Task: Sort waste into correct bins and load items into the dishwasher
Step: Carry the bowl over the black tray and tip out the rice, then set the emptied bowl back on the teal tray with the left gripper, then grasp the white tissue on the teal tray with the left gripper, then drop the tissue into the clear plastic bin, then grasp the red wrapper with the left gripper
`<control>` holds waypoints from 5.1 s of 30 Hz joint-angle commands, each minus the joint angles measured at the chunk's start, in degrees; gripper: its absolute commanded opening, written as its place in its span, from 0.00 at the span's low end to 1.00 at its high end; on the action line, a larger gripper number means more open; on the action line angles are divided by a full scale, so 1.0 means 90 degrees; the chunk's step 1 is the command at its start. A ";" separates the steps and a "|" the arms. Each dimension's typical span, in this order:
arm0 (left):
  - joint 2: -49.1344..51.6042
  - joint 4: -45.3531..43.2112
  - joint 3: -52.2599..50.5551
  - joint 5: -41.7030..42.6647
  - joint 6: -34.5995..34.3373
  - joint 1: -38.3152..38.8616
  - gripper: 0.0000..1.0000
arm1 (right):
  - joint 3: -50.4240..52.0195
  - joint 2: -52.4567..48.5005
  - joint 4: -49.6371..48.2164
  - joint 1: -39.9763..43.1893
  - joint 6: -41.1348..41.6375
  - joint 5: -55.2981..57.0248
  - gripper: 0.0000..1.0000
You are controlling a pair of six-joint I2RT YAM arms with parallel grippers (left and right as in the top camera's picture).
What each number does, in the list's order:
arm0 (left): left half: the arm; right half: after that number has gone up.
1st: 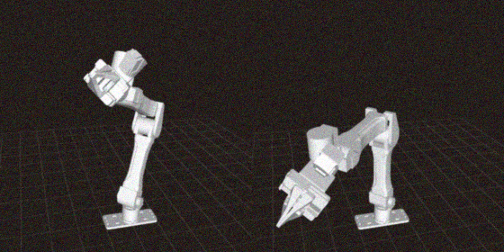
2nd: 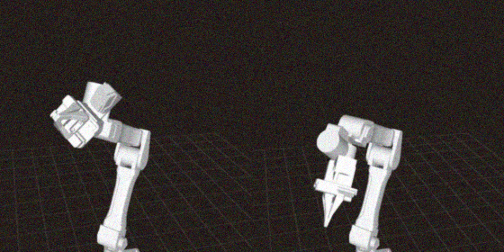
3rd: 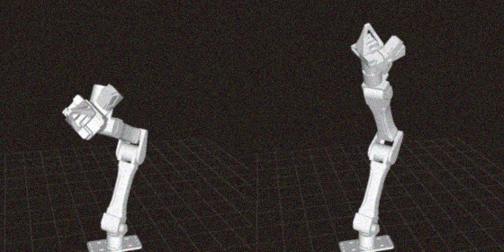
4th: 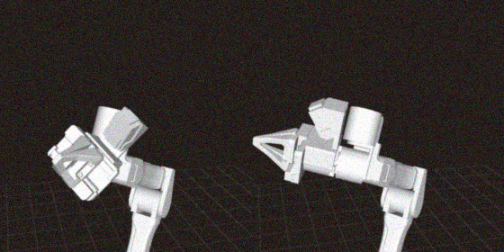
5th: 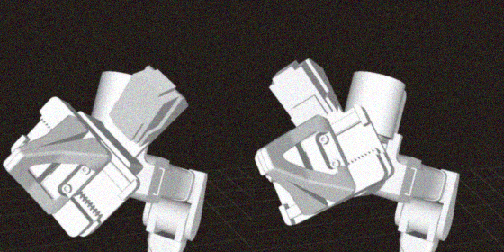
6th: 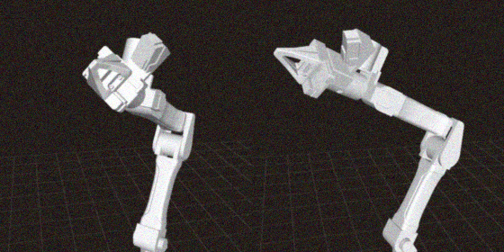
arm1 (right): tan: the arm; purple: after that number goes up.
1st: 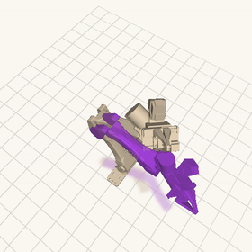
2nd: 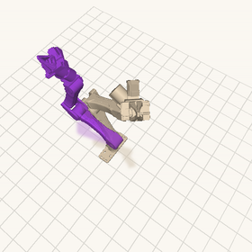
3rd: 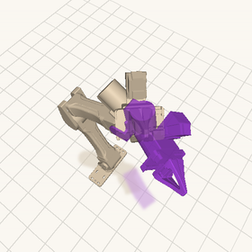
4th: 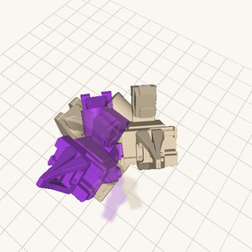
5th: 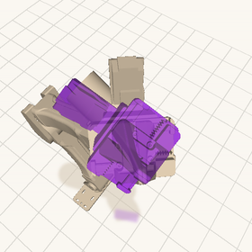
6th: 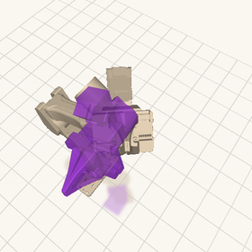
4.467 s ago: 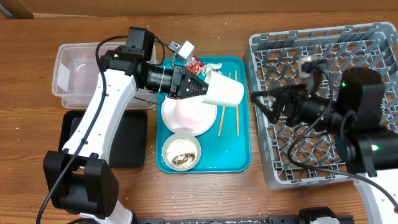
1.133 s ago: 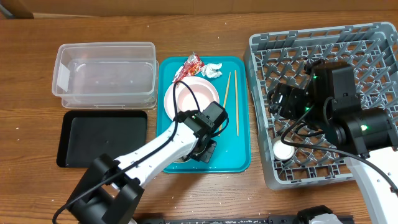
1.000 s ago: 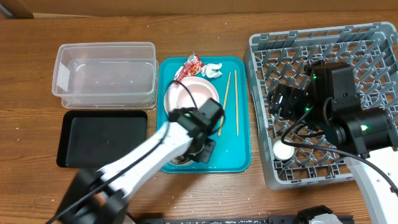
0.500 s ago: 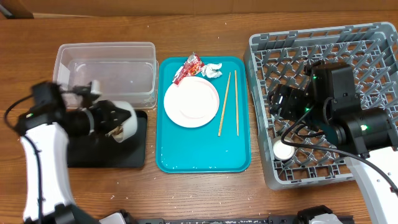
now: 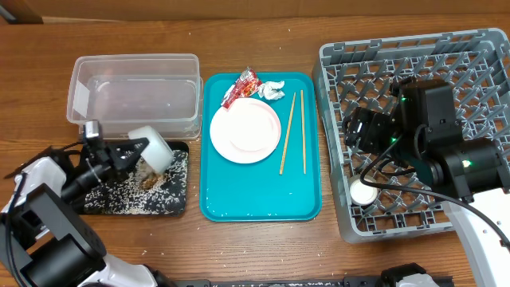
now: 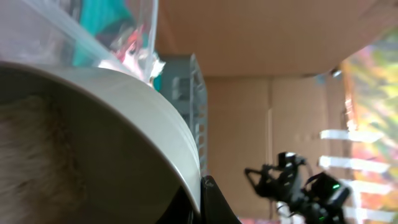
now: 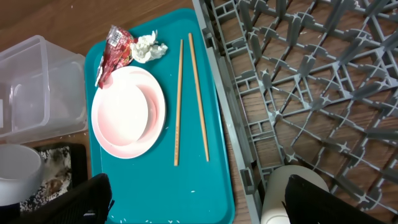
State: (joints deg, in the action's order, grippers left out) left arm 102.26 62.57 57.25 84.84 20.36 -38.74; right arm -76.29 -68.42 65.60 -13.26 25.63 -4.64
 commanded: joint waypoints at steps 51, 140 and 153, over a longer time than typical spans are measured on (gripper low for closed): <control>-0.0792 -0.1166 0.0697 -0.8716 -0.4898 0.8133 0.31 | -0.0097 0.0015 -0.0068 -0.0032 -0.0019 -0.0017 0.96; 0.4250 -0.1268 0.7142 -0.9804 -0.1358 0.6069 0.71 | -0.0097 -0.0391 0.0148 -0.0032 -0.0019 -0.0022 0.96; 0.3453 -0.0274 0.8323 -0.8830 -0.2195 0.5855 0.04 | -0.0097 -0.0393 0.0126 -0.0032 -0.0044 -0.0017 0.96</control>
State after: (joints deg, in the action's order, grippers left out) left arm 140.59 58.87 126.04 -0.73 4.69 15.31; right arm -76.29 -72.31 66.96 -13.28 25.56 -4.67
